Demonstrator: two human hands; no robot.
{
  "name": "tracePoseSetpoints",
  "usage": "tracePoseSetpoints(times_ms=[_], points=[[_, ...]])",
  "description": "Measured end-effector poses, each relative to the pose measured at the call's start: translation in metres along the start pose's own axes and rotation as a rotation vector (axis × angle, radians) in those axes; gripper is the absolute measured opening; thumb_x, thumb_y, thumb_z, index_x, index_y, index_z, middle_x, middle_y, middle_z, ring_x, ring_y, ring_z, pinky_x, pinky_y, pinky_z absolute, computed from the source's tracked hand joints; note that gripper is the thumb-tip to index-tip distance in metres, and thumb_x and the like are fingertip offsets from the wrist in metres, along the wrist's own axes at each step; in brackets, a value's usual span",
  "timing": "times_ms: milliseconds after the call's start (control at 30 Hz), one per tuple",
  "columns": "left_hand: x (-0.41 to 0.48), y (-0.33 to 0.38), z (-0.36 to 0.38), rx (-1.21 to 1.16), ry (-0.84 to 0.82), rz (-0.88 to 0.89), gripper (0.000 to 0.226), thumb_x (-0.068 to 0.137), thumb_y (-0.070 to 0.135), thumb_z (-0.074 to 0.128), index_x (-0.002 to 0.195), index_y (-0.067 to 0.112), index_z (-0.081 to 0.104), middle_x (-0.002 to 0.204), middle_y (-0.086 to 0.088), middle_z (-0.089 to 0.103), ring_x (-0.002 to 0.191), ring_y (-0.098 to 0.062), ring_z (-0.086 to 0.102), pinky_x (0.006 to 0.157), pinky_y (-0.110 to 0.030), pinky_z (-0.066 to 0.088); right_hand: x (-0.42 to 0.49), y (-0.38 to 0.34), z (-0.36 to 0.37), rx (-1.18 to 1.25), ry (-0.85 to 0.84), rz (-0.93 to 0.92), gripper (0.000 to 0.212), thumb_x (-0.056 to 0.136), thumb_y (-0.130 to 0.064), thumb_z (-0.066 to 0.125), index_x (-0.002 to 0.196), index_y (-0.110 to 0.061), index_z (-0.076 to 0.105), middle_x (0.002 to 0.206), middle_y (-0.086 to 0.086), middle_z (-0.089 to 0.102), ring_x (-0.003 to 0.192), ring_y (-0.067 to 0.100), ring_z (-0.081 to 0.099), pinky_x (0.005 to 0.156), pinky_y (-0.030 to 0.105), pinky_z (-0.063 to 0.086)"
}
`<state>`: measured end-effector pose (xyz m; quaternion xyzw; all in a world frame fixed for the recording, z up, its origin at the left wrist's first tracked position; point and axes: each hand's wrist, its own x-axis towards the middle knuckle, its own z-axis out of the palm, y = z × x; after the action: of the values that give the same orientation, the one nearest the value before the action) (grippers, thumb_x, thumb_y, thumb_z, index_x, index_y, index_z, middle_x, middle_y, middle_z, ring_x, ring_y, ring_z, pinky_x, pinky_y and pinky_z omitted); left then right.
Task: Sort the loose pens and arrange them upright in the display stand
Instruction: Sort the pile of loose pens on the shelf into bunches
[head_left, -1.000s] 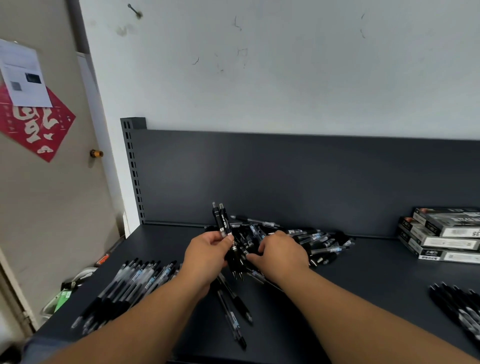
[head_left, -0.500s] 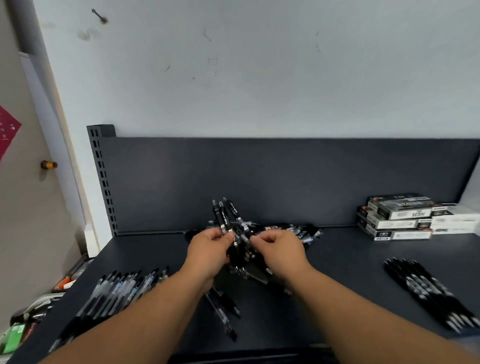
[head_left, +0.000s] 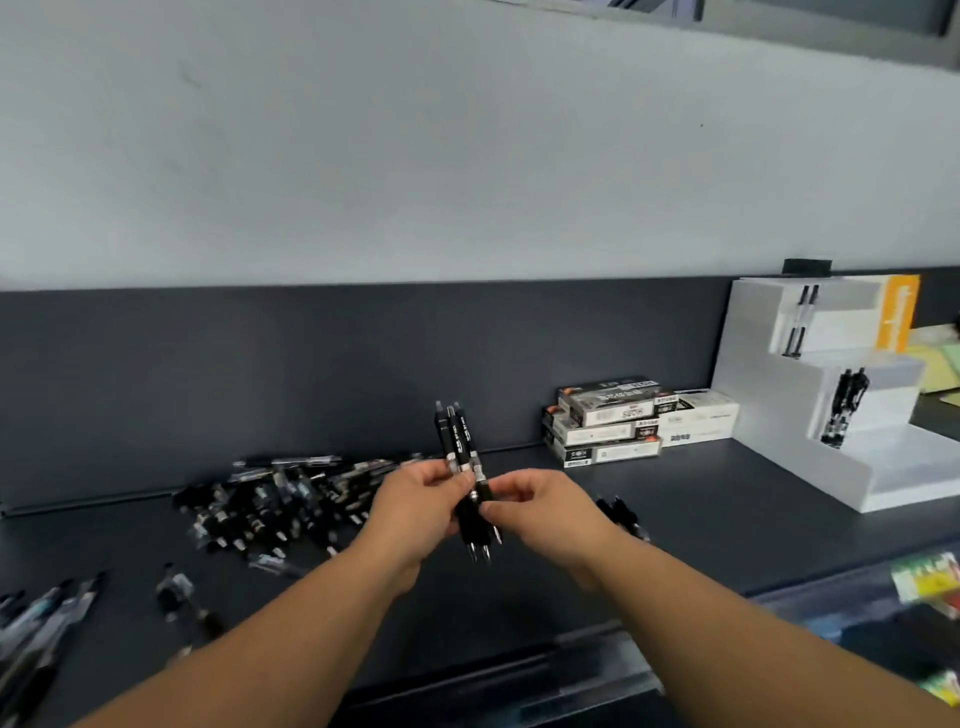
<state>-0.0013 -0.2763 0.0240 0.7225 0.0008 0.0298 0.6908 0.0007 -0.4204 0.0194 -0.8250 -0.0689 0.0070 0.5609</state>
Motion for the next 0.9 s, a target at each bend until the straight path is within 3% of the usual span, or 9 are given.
tracePoseSetpoints(times_ms=[133,333,433,567,633,733,900], points=[[0.008,-0.020,0.060,0.124,0.003,-0.128,0.008,0.090,0.018,0.065,0.084,0.014,0.068,0.089,-0.009,0.073,0.079,-0.020,0.066,0.080,-0.039,0.058,0.002,0.029,-0.069,-0.097,0.030,0.104,0.021,0.079,-0.018,0.072,0.100,-0.015,0.071,0.069,-0.004,0.067,0.054,0.005,0.057,0.055,0.022,0.049],[0.009,-0.030,0.103,0.379,0.022,-0.248,0.022,0.085,0.023,0.071,0.083,0.007,0.057,0.086,-0.010,0.057,0.075,-0.019,0.057,0.057,-0.024,0.053,0.002,0.054,-0.140,-0.271,-0.064,0.187,0.038,0.083,-0.010,0.068,0.119,-0.012,0.057,0.071,0.002,0.061,0.046,0.006,0.056,0.047,0.019,0.048],[0.007,-0.029,0.110,0.533,0.038,-0.236,0.022,0.083,0.026,0.072,0.080,0.011,0.056,0.080,-0.011,0.054,0.071,-0.022,0.058,0.062,-0.029,0.059,-0.001,0.060,-0.148,-0.332,-0.173,0.209,0.051,0.084,-0.008,0.067,0.132,-0.010,0.048,0.078,0.006,0.064,0.050,0.008,0.059,0.048,0.020,0.049],[0.002,-0.020,0.119,0.660,0.044,-0.246,0.023,0.083,0.029,0.073,0.082,0.007,0.064,0.082,-0.005,0.065,0.074,-0.020,0.068,0.072,-0.033,0.061,-0.005,0.062,-0.149,-0.361,-0.281,0.204,0.063,0.085,-0.011,0.070,0.139,-0.012,0.040,0.083,0.008,0.065,0.054,0.010,0.062,0.053,0.023,0.055],[-0.001,-0.016,0.121,0.756,0.046,-0.231,0.026,0.083,0.031,0.072,0.095,0.011,0.063,0.091,-0.005,0.066,0.082,-0.021,0.069,0.077,-0.036,0.060,-0.005,0.060,-0.150,-0.379,-0.290,0.183,0.065,0.082,-0.016,0.075,0.138,-0.014,0.041,0.079,0.006,0.066,0.055,0.010,0.063,0.055,0.024,0.056],[-0.007,-0.013,0.122,0.943,0.050,-0.197,0.052,0.083,0.039,0.070,0.123,0.009,0.056,0.109,-0.006,0.064,0.095,-0.023,0.065,0.086,-0.035,0.056,-0.005,0.059,-0.152,-0.382,-0.264,0.141,0.065,0.080,-0.021,0.078,0.135,-0.014,0.044,0.081,0.003,0.065,0.056,0.008,0.064,0.053,0.020,0.054],[-0.013,-0.018,0.124,0.939,0.032,-0.167,0.066,0.081,0.042,0.072,0.136,0.012,0.050,0.127,-0.004,0.058,0.111,-0.020,0.060,0.095,-0.032,0.051,-0.007,0.062,-0.148,-0.384,-0.276,0.123,0.052,0.078,-0.023,0.080,0.123,-0.015,0.054,0.085,0.003,0.067,0.062,0.010,0.065,0.055,0.022,0.054]])
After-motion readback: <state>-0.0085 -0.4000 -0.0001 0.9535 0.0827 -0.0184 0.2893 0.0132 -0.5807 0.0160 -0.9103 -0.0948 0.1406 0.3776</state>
